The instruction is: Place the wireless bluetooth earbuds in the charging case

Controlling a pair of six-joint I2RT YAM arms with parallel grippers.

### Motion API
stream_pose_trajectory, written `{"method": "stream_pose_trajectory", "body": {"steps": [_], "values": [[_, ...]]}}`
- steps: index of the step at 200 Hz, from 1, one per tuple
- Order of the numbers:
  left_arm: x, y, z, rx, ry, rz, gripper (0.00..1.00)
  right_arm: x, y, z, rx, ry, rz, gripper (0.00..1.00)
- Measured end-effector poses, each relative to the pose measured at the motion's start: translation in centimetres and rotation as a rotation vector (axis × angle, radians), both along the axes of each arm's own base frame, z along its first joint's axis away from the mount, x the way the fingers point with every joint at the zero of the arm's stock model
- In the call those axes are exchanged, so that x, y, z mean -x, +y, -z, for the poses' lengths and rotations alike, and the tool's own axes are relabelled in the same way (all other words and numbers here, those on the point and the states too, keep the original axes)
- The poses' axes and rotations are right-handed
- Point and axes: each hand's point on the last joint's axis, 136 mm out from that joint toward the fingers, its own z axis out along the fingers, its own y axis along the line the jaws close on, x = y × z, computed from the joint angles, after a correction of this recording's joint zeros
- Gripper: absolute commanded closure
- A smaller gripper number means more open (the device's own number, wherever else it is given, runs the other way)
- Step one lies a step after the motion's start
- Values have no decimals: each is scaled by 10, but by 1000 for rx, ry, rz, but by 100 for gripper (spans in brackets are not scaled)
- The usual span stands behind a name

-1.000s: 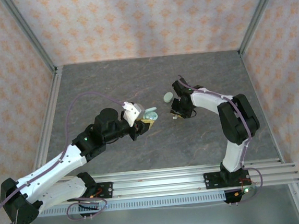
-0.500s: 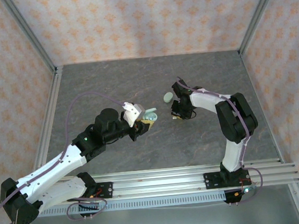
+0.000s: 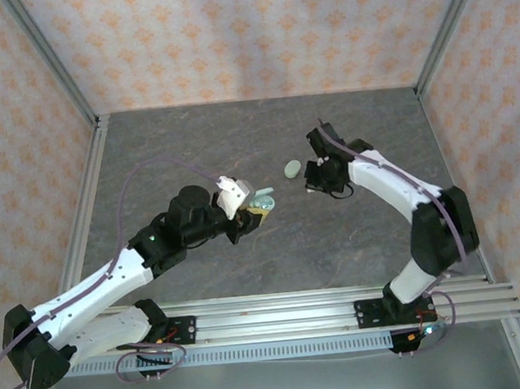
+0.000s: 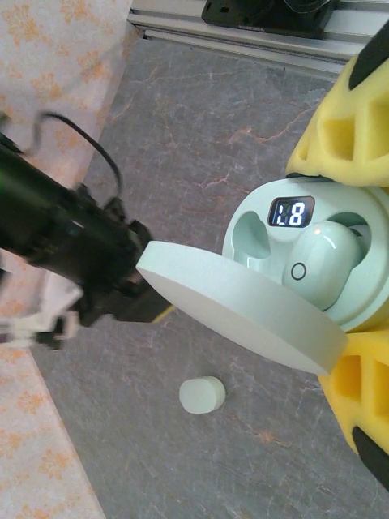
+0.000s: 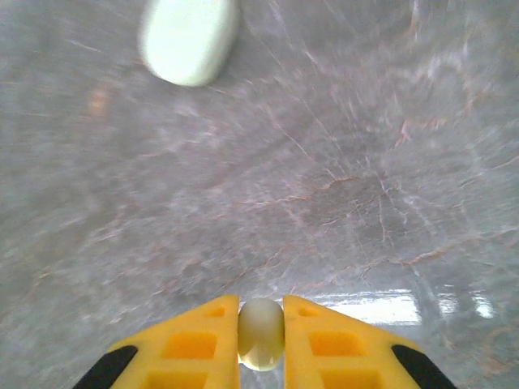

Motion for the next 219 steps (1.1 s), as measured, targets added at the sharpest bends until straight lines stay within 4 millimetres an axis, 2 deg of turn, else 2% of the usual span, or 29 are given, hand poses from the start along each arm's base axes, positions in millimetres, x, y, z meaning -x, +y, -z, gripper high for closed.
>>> {"method": "stream_pose_trajectory", "body": {"steps": [16,29,62,104,129,182,219], "values": [[-3,-4,-1,-1,4,4,85,8,4,-37,-7,-89,-48,83],[-5,-7,-2,-2,6,7,85,21,7,-62,-18,-145,-93,83],[-9,-11,-1,-6,14,9,85,61,11,-100,-51,-217,-174,85],[-13,-15,-9,6,5,12,85,106,15,-120,-44,-246,-242,87],[-14,-16,-14,19,0,9,85,119,26,-130,-49,-265,-293,87],[-13,-15,-16,29,1,6,85,122,48,-165,-104,-329,-347,87],[-12,-15,-19,43,10,-1,85,123,59,-174,-113,-350,-388,87]]}}
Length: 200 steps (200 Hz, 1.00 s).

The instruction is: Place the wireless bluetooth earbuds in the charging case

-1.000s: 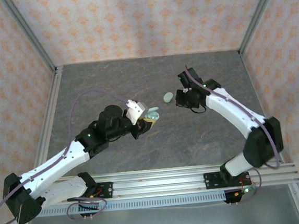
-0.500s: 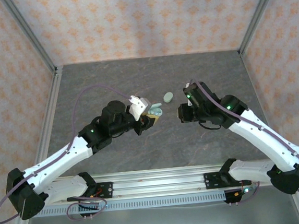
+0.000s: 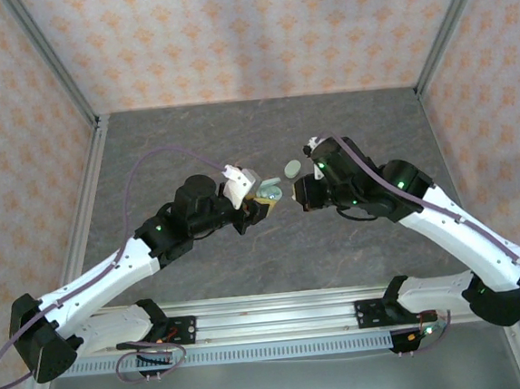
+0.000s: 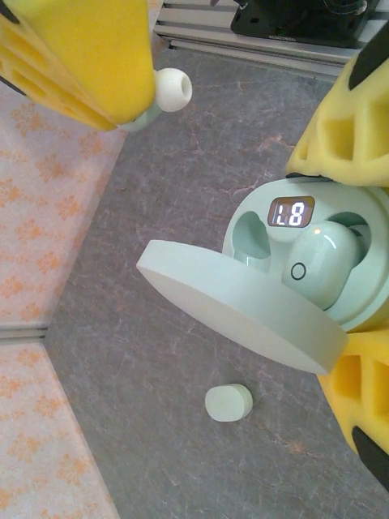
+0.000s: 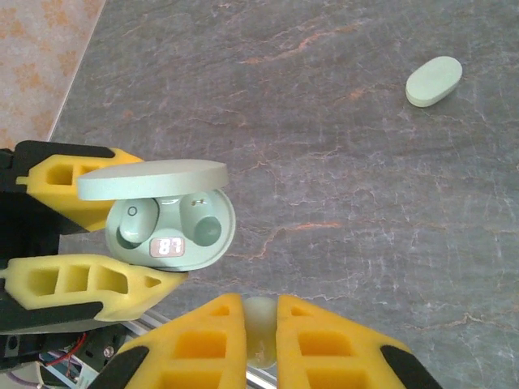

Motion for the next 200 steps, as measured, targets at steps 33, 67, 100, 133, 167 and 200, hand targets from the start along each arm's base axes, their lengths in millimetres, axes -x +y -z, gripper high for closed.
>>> {"method": "stream_pose_trajectory", "body": {"steps": [33,67,100,133,167,200], "values": [[0,0,-1,4,0,-1,85,1,7,-1,-2,-12,-25,87],[0,-1,-2,9,2,1,85,-5,19,5,10,-15,-45,87],[2,-2,-2,16,11,10,85,-9,26,7,19,-28,-60,88],[3,-3,-2,21,17,15,85,-13,31,4,27,-53,-71,88],[3,-3,-2,24,23,13,85,-18,34,10,57,-59,-76,88],[3,-3,-2,24,24,14,85,-22,34,10,73,-79,-73,87]]}}
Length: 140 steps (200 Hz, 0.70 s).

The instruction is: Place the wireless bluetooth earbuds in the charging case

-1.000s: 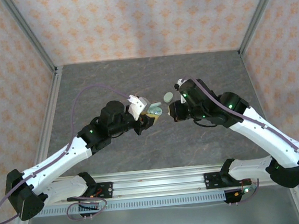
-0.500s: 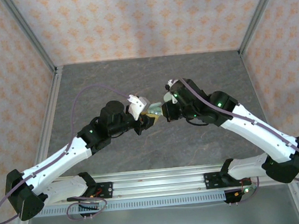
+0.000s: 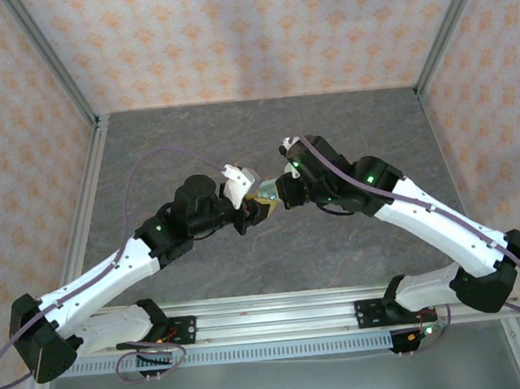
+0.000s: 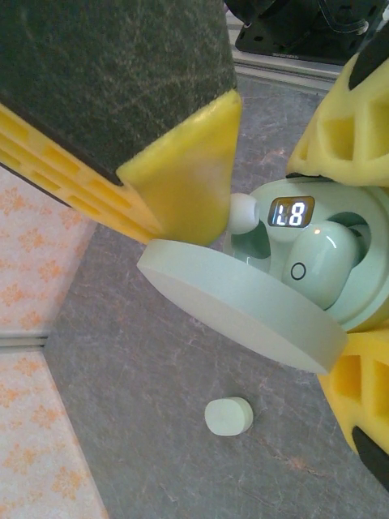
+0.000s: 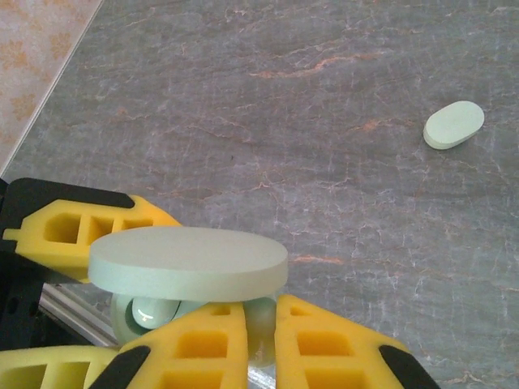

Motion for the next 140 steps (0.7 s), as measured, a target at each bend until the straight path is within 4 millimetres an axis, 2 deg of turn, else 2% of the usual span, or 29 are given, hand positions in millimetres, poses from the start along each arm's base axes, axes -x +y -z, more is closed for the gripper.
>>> {"method": "stream_pose_trajectory", "body": {"steps": [92,140], "values": [[0,-1,1,1,5,4,85,-4,2,5,33,-15,-10,86],[0,-1,1,1,5,4,85,-2,4,7,31,-7,-25,81]]}}
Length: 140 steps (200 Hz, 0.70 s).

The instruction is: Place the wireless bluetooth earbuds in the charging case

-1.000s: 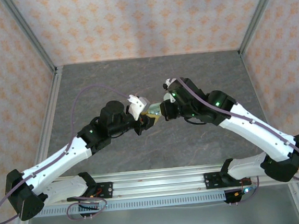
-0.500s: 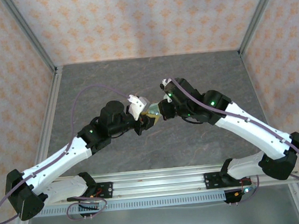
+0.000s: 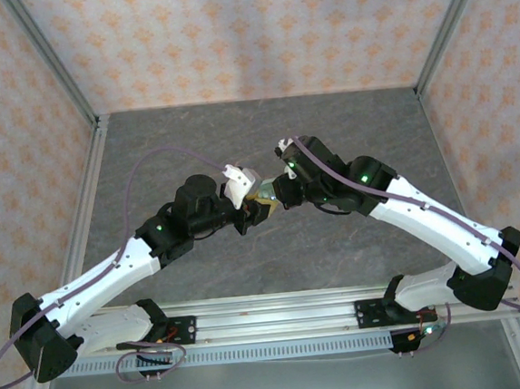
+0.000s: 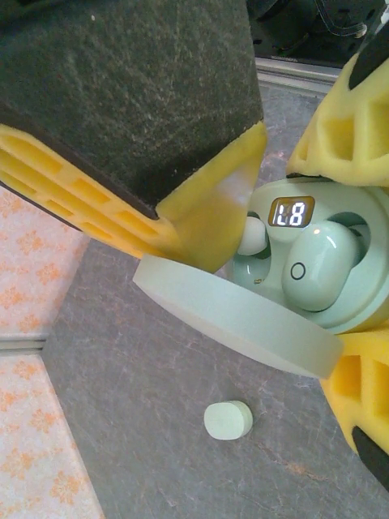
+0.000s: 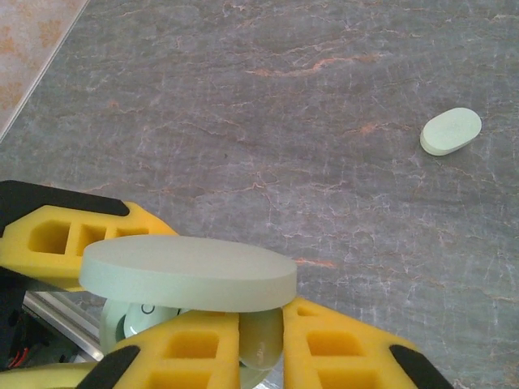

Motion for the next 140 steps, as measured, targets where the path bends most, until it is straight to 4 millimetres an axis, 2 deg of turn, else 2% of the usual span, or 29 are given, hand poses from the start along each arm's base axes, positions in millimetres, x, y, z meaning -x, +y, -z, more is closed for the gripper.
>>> {"method": "stream_pose_trajectory", "body": {"steps": [97,140], "values": [[2,-1,0,3,3,10,85,6,5,0,-22,27,-32,68],[2,-1,0,3,3,11,84,6,7,-1,-34,27,-36,67]]}}
